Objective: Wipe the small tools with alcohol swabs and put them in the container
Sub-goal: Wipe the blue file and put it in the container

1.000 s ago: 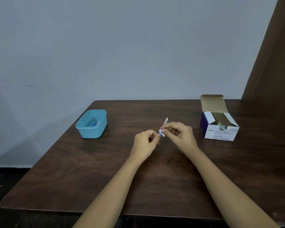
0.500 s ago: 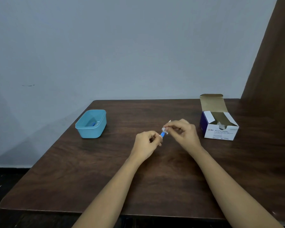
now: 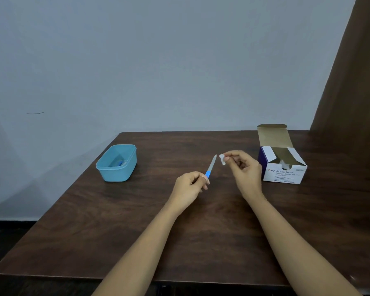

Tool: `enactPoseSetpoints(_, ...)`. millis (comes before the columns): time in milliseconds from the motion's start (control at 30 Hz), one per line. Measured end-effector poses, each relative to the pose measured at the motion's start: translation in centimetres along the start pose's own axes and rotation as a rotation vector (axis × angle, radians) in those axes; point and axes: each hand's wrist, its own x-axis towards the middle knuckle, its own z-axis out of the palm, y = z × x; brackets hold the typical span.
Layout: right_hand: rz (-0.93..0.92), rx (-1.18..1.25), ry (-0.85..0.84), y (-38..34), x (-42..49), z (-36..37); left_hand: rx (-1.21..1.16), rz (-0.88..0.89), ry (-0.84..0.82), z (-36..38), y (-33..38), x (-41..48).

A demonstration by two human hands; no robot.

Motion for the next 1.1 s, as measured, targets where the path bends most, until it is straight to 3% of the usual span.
enactPoseSetpoints(67,-0.070,0.017,-0.109,-0.4,-0.4,0.1,-0.163,-0.096,-0.037,0.0,0.3,0.1)
enactPoseSetpoints(200,-0.283,-0.219,-0.271,-0.2,-0.8,0.7,-0.330,-0.154,-0.125,-0.2,0.6,-0.1)
enactPoseSetpoints(300,-0.320,-0.282,-0.252,-0.3,-0.6,0.5,-0.330,-0.152,-0.154,-0.2,0.6,-0.1)
enactPoseSetpoints(500,-0.196,-0.260,-0.106,0.0,-0.1,-0.2,-0.286,-0.149,-0.195,0.0,0.5,-0.1)
enactPoseSetpoints(733,-0.365,-0.308,-0.299,-0.4,-0.6,0.5,-0.259,-0.111,-0.178,0.0,0.4,-0.1)
enactPoseSetpoints(933,-0.261,-0.340,-0.199,0.4,-0.1,0.1,-0.196,-0.031,-0.213,0.3,0.4,-0.4)
enactPoseSetpoints(1100,-0.101,-0.261,-0.088,0.7,0.2,0.0,-0.188,-0.079,-0.253,0.2,0.4,-0.3)
